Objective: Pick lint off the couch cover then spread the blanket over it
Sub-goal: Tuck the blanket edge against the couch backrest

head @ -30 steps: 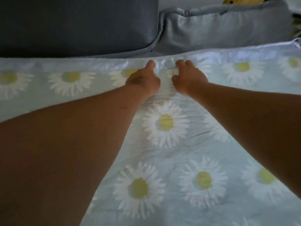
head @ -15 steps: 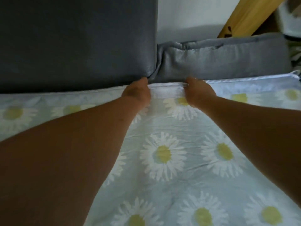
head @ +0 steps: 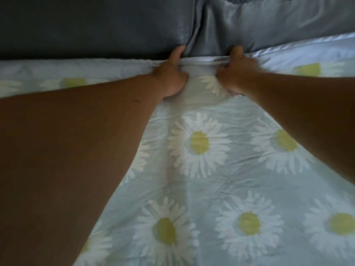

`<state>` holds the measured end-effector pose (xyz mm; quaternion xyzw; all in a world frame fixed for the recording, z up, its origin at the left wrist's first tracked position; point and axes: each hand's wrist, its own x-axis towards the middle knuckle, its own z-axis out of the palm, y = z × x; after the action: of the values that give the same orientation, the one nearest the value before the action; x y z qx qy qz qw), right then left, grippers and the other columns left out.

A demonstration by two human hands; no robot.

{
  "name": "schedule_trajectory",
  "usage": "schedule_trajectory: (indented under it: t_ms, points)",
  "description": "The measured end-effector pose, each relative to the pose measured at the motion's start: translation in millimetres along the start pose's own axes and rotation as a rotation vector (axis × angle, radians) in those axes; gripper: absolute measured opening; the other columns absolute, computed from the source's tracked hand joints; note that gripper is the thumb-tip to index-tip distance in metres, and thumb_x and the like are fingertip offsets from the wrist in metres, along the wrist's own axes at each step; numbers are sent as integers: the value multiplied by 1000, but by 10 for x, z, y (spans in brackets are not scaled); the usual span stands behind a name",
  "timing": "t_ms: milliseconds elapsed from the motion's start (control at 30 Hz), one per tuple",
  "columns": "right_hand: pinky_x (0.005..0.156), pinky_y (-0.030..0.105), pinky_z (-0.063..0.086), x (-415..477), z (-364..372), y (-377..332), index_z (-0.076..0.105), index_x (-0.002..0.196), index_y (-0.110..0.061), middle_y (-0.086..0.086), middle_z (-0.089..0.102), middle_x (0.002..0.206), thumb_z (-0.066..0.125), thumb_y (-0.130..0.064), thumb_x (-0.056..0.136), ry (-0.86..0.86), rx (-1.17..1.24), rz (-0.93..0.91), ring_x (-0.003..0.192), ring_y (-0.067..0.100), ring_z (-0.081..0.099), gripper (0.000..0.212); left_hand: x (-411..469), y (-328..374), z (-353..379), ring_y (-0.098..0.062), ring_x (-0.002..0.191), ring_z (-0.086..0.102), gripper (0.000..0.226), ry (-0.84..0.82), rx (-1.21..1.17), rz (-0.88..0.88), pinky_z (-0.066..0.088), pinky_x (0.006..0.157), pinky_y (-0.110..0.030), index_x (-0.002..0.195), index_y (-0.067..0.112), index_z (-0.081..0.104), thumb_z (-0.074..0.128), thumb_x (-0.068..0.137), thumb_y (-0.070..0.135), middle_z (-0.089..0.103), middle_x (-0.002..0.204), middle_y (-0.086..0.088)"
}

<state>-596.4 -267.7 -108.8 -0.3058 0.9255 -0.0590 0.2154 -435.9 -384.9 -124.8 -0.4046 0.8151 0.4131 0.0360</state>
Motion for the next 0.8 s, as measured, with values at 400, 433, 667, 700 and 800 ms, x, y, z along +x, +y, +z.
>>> schedule_trajectory:
  t_ms: [400,433,667,700,800]
  points:
    - [121,53,6,-1707,639,129,11,156,-20,12,10,166,25,-57,93,80,-227,-254,153,32,6,74,-1754,-197,465,-29,150,-1,84,-5,546,204,0,121,-48,150,30,8,30,78,68,2,164,-9]
    - [122,52,6,-1963,738,109,11,156,-18,12,9,166,25,-55,93,58,-212,-265,153,32,6,74,-2002,-225,530,-29,150,-1,83,-34,525,215,0,121,-49,150,29,9,34,79,65,3,164,-10]
    - [122,51,11,-3749,1221,224,12,156,-10,12,13,165,35,-47,94,-59,-191,-255,153,30,9,75,-3944,-663,969,-22,150,-8,82,-254,496,158,-3,122,-45,151,21,2,39,84,49,-4,164,-6]
    - [122,51,11,-3979,1272,266,9,156,-11,11,10,166,39,-48,94,-95,-202,-239,153,28,6,78,-4176,-746,1010,-23,149,-13,82,-331,554,179,-6,121,-45,151,20,-3,40,85,45,-9,164,-6]
    - [122,51,12,-4742,1417,354,-5,156,-17,7,-5,167,40,-52,92,-227,-237,-144,153,27,-4,86,-4836,-949,1060,-24,148,-20,76,-486,631,193,-13,120,-46,151,21,-8,36,90,36,-19,162,-3]
